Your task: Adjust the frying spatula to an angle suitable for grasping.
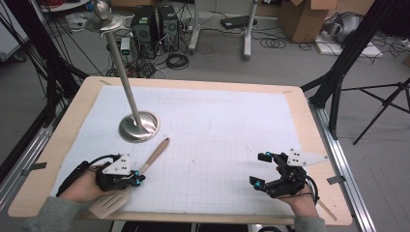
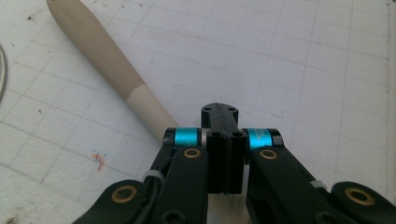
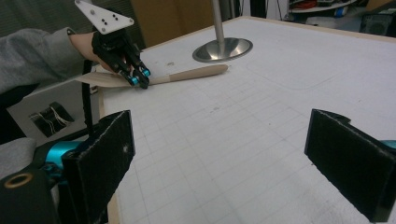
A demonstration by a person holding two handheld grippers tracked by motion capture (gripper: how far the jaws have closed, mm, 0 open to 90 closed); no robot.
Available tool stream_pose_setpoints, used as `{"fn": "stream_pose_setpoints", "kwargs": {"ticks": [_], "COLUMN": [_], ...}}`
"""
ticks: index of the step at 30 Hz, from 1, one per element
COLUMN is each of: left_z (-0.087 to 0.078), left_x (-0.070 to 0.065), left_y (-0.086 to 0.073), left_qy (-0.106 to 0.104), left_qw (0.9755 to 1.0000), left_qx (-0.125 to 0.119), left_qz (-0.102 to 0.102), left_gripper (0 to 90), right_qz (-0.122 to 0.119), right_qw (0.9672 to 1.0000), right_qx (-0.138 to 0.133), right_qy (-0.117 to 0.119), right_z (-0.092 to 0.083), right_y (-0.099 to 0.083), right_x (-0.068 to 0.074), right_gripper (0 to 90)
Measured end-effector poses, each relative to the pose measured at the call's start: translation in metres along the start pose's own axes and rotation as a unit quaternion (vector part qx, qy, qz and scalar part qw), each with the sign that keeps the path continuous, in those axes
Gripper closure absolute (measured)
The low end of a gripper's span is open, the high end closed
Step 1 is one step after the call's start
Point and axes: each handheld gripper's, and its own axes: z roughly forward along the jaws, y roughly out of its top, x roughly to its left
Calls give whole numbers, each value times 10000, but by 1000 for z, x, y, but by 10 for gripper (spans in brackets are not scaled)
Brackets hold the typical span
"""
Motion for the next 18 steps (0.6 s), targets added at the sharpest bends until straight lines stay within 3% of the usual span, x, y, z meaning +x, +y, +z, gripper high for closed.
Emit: {"fn": "stream_pose_setpoints", "kwargs": {"ticks": [14,18], "left_z": [-25,-27], "left_x": [17,21], "left_y": [-28,-31], "left_qy": [105,54], "left_qw": [9996,9985], "left_qx": [-148,-222], "left_qz": [-225,-488], "left_gripper": [899,899], "right_qz": [30,26], "right_qw": [10000,10000], "right_qx": [19,41], "right_qy": [10,12], "right_z": [1,2], "right_y": [0,0], "right_x": [0,0], "right_gripper": [76,76]}}
